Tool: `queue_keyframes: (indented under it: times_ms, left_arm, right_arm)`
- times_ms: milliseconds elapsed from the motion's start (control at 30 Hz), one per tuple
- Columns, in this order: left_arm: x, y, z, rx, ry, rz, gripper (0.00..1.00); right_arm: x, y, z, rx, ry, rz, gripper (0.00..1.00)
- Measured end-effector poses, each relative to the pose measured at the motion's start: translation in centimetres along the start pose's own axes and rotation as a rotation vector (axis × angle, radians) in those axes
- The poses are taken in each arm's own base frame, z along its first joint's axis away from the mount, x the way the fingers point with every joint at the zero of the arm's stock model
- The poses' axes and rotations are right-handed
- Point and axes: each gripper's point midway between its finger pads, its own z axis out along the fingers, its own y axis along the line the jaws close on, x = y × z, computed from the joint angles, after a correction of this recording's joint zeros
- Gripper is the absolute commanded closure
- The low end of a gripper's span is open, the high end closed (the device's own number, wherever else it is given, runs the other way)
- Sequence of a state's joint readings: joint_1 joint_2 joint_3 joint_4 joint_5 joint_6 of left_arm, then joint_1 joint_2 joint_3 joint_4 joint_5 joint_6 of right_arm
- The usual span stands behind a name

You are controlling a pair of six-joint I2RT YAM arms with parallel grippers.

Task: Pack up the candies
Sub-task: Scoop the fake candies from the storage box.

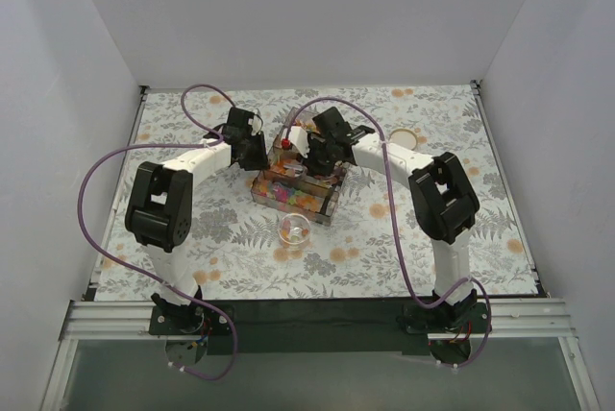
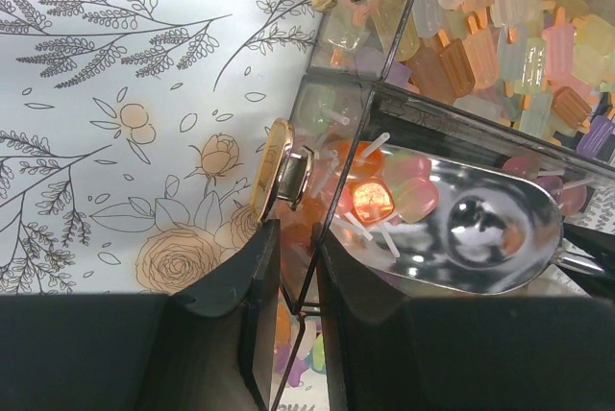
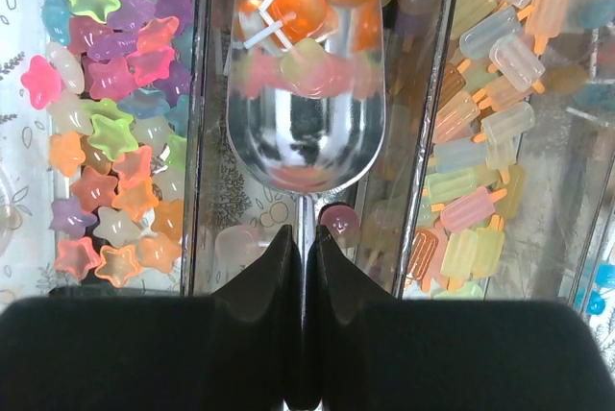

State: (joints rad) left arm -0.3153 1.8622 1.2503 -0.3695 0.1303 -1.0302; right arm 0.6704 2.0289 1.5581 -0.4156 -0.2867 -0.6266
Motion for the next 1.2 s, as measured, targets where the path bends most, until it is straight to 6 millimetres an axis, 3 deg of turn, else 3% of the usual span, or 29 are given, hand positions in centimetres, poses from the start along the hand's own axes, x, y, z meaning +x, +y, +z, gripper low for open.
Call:
queue_keyframes:
  times_ms: [333,600,900,1200]
  left_arm:
    - [0.0,0.0,0.0,-0.001,0.009,0.002,1.0]
    - [-0.5,0.5,0.1,-0.009,-0.005,0.0,1.0]
    - [-0.7,0.8,0.1,-0.022,-0.013,-0.012,1.0]
    - [-0.8,0.8,0.0,-0.024,-0.016,-0.038,0.91]
  right_arm:
    - [0.5,0.1,0.2,0.02,-0.066,-0.011,0.99]
    - [1.4,0.1,2.0,-0.027,-0.09,0.112,0.99]
    - [1.5,0.2,2.3,-0.038,-0.191,0.142,0.99]
    - [1.6,0.3,2.3,-0.064,-0.279,0.155,0.99]
